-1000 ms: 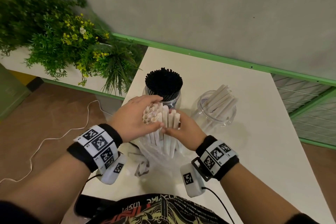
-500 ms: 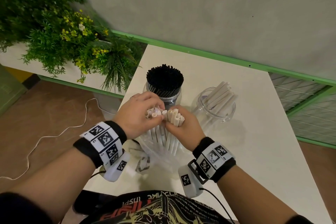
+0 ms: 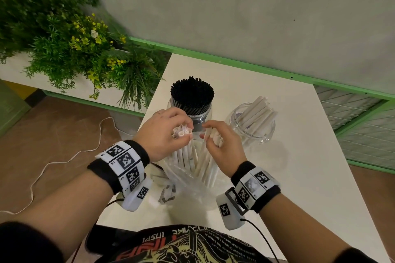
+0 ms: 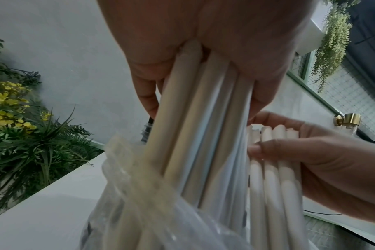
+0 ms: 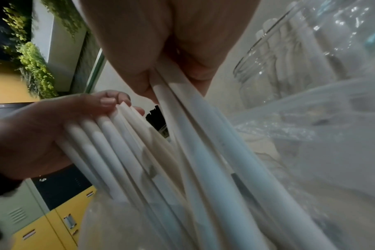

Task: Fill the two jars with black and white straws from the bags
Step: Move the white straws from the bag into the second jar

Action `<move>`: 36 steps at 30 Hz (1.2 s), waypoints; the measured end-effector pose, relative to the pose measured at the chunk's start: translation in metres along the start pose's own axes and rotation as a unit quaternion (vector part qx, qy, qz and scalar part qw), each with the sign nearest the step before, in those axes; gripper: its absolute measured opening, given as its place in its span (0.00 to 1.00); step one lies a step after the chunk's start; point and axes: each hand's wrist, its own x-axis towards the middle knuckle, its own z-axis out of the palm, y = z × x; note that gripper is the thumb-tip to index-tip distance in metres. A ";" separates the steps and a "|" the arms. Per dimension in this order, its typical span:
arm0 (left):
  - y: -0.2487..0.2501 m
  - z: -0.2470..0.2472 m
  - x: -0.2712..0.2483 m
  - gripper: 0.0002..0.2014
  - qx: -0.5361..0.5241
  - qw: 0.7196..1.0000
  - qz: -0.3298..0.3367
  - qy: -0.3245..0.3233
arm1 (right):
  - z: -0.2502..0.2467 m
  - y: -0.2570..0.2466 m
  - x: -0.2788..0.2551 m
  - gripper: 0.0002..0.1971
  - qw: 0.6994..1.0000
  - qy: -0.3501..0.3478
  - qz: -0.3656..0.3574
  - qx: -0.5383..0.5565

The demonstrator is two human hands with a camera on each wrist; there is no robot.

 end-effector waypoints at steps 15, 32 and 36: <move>0.001 -0.002 0.008 0.15 0.012 1.000 0.005 -0.005 | -0.055 -0.030 0.036 0.15 0.994 0.051 0.009 0.092; -0.006 0.001 0.017 0.09 0.024 0.999 0.020 -0.021 | -0.156 -0.072 0.081 0.14 0.938 0.327 -0.091 0.071; -0.005 0.001 0.015 0.09 0.023 0.999 0.018 -0.021 | -0.157 -0.055 0.073 0.13 0.931 0.352 -0.084 0.058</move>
